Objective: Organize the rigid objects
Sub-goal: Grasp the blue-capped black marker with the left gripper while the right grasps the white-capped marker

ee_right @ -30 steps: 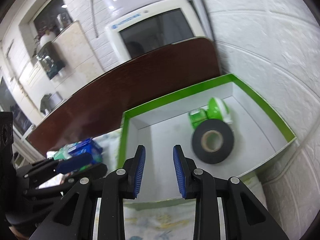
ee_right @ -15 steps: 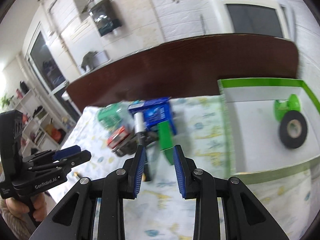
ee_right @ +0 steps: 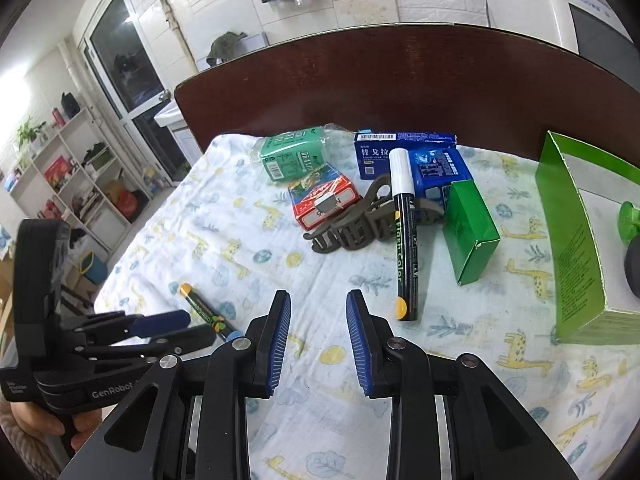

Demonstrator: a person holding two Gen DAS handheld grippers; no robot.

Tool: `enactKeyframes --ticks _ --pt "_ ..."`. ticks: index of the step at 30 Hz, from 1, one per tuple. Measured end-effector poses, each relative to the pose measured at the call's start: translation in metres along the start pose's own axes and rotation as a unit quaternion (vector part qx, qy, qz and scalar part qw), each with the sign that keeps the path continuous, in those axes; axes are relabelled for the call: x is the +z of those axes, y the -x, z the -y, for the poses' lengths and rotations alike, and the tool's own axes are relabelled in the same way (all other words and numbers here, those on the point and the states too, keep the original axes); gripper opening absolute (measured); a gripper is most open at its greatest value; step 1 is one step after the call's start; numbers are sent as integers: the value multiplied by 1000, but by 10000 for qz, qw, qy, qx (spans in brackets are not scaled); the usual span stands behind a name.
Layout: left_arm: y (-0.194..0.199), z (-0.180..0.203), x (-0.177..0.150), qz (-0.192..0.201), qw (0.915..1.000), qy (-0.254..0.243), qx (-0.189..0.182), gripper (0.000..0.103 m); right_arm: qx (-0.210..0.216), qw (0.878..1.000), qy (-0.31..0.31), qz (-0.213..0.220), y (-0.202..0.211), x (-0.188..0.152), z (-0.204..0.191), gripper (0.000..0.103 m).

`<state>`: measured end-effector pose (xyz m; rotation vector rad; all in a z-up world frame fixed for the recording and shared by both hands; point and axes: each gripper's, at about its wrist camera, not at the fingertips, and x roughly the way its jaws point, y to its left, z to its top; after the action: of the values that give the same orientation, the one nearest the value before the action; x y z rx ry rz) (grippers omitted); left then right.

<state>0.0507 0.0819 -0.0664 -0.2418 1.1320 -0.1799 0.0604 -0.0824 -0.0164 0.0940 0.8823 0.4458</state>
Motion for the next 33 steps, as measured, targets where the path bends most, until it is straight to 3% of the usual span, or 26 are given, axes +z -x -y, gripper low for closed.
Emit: enactKeyframes --ticks 4,10,12,14,20,22,33 --pt "-13 -3 8 -217 9992 265 -196 37 -324 9994 -93 76 1 2 10 31" --pt "-27 1 29 -357 9986 370 -93 41 -494 9981 -369 -48 -8 2 33 31" --pt "-31 7 36 -323 9992 214 116 31 -510 9978 -415 -63 -12 2 37 31" --pt "-35 15 42 -267 9992 0 289 29 -508 9976 -460 -80 -16 2 40 31" --pt "-45 44 42 -111 9960 -880 -85 24 -452 9972 -582 -116 -24 3 48 32" --pt "-45 48 40 -45 9948 -1022 -25 24 -460 9971 -600 -100 -25 4 50 32" --pt "-51 35 61 -71 9977 -602 294 24 -732 9960 -508 -48 -45 20 49 33"
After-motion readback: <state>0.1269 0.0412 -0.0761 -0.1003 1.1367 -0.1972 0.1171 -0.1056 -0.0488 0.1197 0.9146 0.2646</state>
